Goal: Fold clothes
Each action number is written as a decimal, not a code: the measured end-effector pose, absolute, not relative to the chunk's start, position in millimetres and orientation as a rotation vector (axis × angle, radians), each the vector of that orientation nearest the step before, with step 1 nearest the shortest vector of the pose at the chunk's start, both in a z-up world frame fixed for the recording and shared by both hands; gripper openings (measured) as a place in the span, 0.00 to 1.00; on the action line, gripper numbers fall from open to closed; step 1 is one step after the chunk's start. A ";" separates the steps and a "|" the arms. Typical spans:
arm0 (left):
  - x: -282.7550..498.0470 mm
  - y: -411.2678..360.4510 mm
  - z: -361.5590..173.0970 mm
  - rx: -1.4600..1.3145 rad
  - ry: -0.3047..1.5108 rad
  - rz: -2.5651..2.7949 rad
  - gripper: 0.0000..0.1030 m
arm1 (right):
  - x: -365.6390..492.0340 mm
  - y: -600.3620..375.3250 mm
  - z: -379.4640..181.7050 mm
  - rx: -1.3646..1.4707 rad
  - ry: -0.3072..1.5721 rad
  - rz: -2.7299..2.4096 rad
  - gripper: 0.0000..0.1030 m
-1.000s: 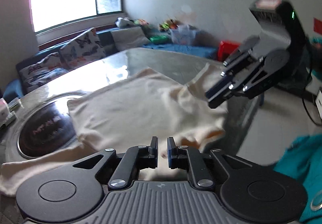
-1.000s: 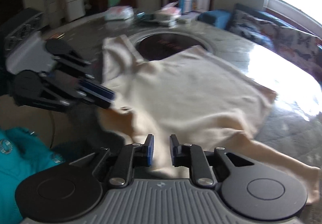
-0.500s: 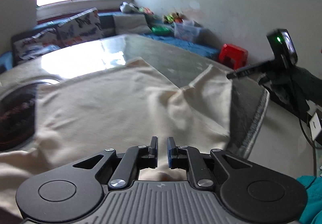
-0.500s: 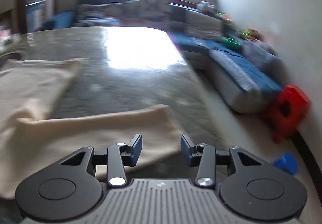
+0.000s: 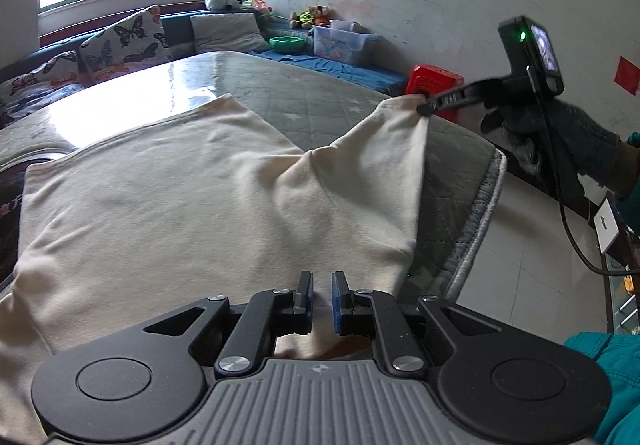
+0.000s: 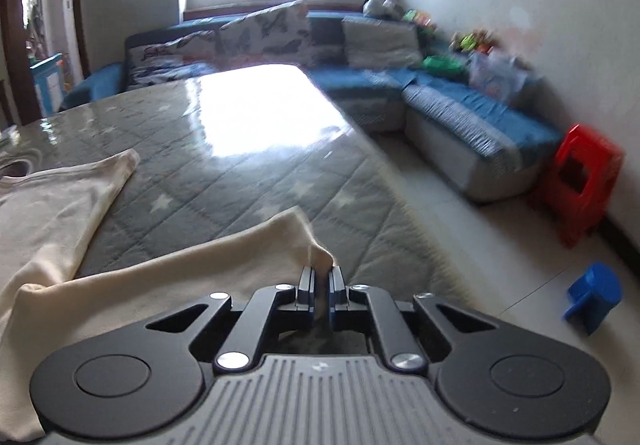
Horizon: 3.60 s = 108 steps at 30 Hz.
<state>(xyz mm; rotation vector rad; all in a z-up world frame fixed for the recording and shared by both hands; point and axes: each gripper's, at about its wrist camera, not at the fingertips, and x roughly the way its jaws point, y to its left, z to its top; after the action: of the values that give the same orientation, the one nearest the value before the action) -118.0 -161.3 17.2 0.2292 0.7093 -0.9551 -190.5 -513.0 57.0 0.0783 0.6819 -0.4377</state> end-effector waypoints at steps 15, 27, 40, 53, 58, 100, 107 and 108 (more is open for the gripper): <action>-120.5 -172.6 28.1 0.247 0.684 -1.006 0.12 | -195.5 -506.9 64.0 -0.005 0.719 -0.480 0.18; -118.8 -192.3 23.5 0.231 0.707 -1.058 0.12 | -98.8 -457.5 75.5 0.033 0.730 -0.121 0.18; -111.7 -194.9 17.6 0.192 0.747 -1.086 0.12 | -1.0 -425.1 53.7 0.081 0.811 0.070 0.18; -107.3 -196.0 15.8 0.155 0.760 -1.094 0.12 | 30.8 -422.2 40.8 0.062 0.809 0.046 0.05; -108.4 -187.3 19.5 0.148 0.744 -1.064 0.19 | 27.4 -422.8 47.4 0.052 0.811 0.043 0.14; -85.8 -33.0 15.8 -0.102 0.722 -0.614 0.30 | 101.7 -179.8 42.1 -0.222 0.793 0.432 0.03; -90.0 -30.9 14.6 -0.113 0.720 -0.618 0.31 | 108.9 -172.8 36.0 -0.248 0.772 0.389 0.03; -89.6 -31.6 15.0 -0.114 0.721 -0.617 0.31 | 108.6 -171.2 36.1 -0.260 0.771 0.388 0.04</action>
<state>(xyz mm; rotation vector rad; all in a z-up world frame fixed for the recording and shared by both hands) -89.6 -31.6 15.0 -0.1138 0.7210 -0.6175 108.6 -171.2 36.1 -0.2600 0.7713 0.3877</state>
